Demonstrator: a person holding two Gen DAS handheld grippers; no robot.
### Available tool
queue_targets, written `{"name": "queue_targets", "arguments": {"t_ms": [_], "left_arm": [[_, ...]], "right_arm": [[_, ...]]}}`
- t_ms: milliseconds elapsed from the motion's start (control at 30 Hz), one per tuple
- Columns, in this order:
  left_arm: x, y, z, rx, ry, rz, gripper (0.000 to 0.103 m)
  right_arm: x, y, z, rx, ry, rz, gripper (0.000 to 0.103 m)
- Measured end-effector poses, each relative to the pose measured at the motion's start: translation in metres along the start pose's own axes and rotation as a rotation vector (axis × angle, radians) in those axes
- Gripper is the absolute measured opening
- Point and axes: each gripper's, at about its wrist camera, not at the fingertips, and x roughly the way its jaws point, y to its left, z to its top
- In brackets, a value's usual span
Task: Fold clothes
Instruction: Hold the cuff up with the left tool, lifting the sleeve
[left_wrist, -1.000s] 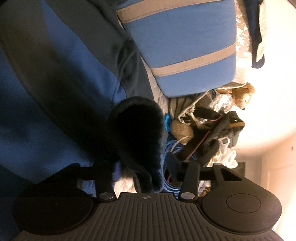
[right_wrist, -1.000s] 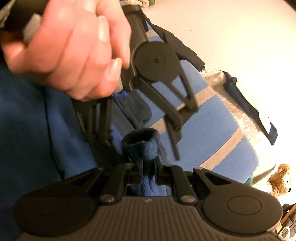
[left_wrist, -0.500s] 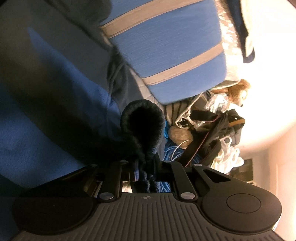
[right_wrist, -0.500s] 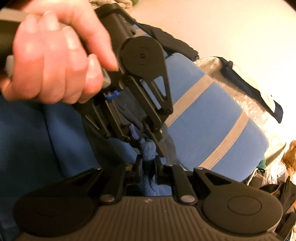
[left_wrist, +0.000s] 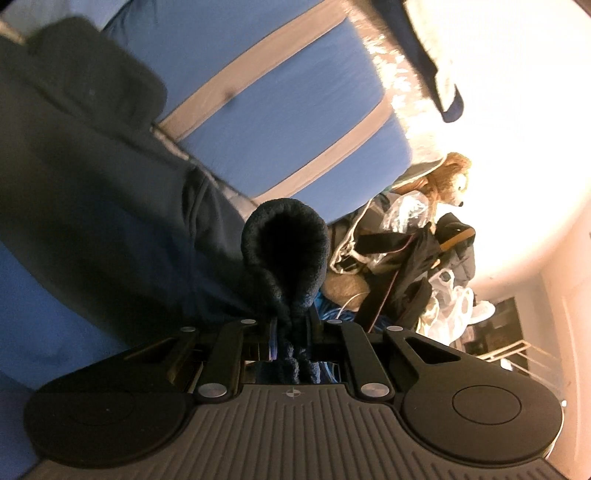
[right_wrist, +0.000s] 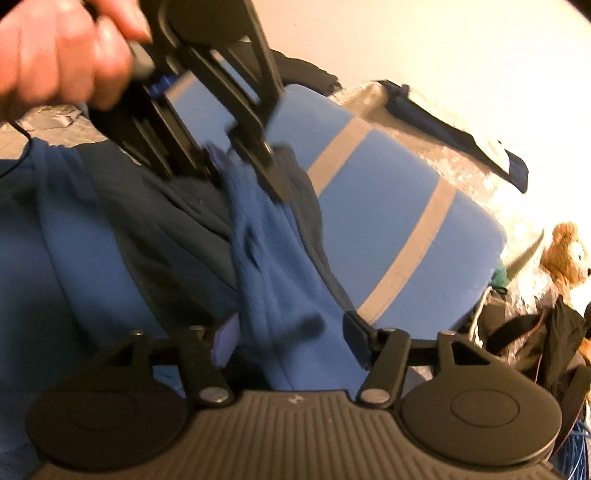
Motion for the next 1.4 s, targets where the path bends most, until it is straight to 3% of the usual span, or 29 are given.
{"name": "queue_targets", "arguments": {"t_ms": [200, 567, 900, 1400], "left_arm": [[-0.026, -0.017, 0.01, 0.046, -0.048, 0.004, 0.013], [-0.074, -0.043, 0.028, 0.118, -0.134, 0.001, 0.013], [-0.097, -0.073, 0.041, 0.201, -0.182, -0.005, 0.013], [-0.125, -0.085, 0.054, 0.231, -0.236, -0.034, 0.013]], "right_arm": [[0.015, -0.015, -0.021, 0.086, 0.06, -0.036, 0.083], [0.037, -0.044, -0.054, 0.302, 0.192, -0.041, 0.083], [0.044, -0.059, -0.067, 0.458, 0.206, 0.001, 0.083], [0.051, -0.051, -0.085, 0.496, 0.152, 0.133, 0.083]]}}
